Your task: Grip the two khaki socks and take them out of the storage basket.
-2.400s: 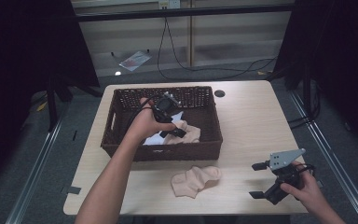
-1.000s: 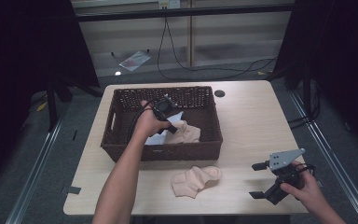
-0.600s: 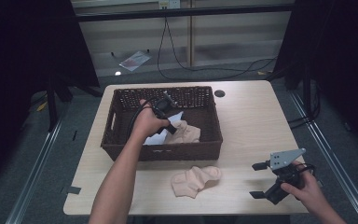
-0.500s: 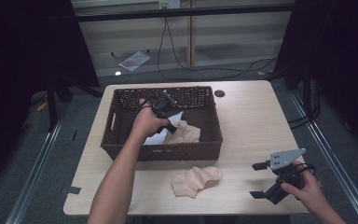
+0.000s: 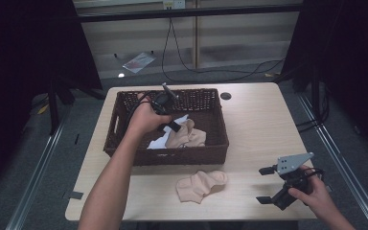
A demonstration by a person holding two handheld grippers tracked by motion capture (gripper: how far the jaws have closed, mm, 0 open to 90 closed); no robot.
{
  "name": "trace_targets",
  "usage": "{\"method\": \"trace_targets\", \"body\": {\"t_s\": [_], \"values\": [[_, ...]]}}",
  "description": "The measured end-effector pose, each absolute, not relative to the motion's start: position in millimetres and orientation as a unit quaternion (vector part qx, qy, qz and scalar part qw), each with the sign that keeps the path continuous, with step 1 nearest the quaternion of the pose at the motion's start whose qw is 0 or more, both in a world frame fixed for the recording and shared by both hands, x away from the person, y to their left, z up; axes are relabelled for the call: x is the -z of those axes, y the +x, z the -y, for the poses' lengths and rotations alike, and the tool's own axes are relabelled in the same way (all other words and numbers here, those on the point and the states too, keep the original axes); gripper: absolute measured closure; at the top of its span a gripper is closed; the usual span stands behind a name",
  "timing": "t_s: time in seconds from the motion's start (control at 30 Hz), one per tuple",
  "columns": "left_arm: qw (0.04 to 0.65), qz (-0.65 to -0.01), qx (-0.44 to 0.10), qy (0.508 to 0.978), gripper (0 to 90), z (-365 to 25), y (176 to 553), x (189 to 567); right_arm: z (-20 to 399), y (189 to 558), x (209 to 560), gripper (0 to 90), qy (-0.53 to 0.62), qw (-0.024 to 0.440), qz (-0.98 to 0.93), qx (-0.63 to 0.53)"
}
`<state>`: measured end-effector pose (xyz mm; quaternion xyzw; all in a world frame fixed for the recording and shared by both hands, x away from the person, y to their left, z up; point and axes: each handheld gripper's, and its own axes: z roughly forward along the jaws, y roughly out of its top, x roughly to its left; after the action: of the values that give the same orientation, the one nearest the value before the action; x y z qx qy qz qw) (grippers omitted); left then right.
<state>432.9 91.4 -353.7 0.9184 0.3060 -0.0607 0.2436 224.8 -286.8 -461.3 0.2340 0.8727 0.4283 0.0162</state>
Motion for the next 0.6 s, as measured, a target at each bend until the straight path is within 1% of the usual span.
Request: {"method": "trace_targets", "body": {"t_s": [0.27,0.33,0.6], "values": [[0.243,-0.297,0.069,0.921,83.5,-90.8,422.8,326.0,286.7,224.7,461.4,2.3,0.233,0.017,-0.873,-0.428],[0.251,-0.296,0.073,0.919,83.5,-91.0,420.9,321.0,286.8,224.7,461.3,2.3,0.234,0.016,-0.873,-0.428],[0.25,-0.28,0.092,0.922,83.6,-88.4,411.1,305.1,286.9,224.7,461.2,2.4,0.234,0.017,-0.872,-0.429]]}}
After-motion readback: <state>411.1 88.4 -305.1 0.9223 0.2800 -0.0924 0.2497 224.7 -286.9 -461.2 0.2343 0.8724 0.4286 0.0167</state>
